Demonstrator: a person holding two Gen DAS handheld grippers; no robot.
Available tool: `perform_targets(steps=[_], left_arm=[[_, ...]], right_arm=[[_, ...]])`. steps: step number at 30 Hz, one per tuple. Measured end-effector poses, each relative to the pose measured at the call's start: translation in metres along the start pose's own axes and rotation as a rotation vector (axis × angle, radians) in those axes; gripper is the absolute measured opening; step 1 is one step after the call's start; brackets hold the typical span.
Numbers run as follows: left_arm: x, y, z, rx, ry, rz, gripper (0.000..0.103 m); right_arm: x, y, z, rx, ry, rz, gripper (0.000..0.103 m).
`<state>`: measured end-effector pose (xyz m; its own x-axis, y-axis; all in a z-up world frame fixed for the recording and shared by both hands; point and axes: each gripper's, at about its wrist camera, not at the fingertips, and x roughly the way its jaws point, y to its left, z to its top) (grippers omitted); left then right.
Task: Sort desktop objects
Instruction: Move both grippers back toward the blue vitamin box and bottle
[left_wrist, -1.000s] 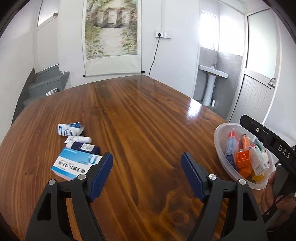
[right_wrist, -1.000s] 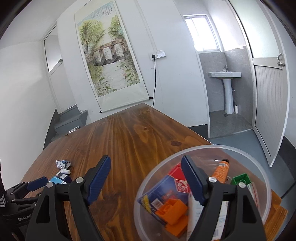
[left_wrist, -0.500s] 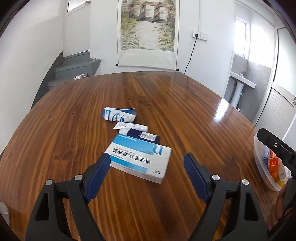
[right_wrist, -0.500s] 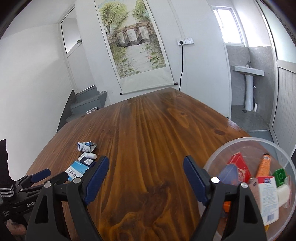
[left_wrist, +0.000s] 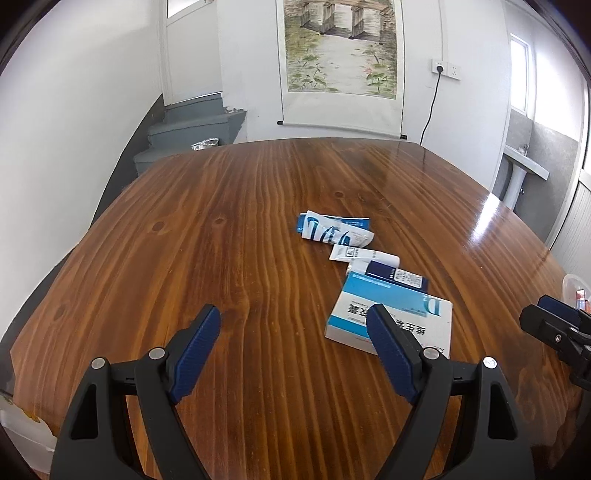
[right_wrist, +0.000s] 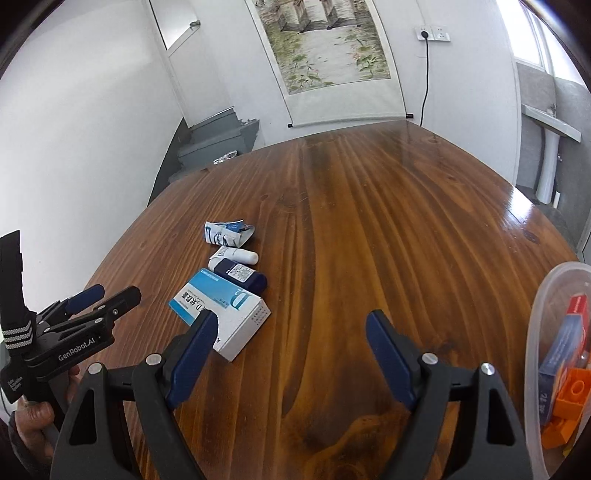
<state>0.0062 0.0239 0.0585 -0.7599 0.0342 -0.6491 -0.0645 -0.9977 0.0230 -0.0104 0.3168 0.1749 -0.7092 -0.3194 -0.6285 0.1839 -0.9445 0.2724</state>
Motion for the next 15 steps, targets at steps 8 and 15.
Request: perform_targets(steps=[8, 15], left_arm=[[0.029, 0.01, -0.001, -0.034, 0.076, -0.03, 0.084], [0.041, -0.005, -0.002, 0.01, 0.115, -0.053, 0.084]], right_arm=[[0.017, 0.007, 0.002, -0.016, 0.035, 0.01, 0.085], [0.027, 0.001, 0.006, 0.01, 0.046, 0.049, 0.085]])
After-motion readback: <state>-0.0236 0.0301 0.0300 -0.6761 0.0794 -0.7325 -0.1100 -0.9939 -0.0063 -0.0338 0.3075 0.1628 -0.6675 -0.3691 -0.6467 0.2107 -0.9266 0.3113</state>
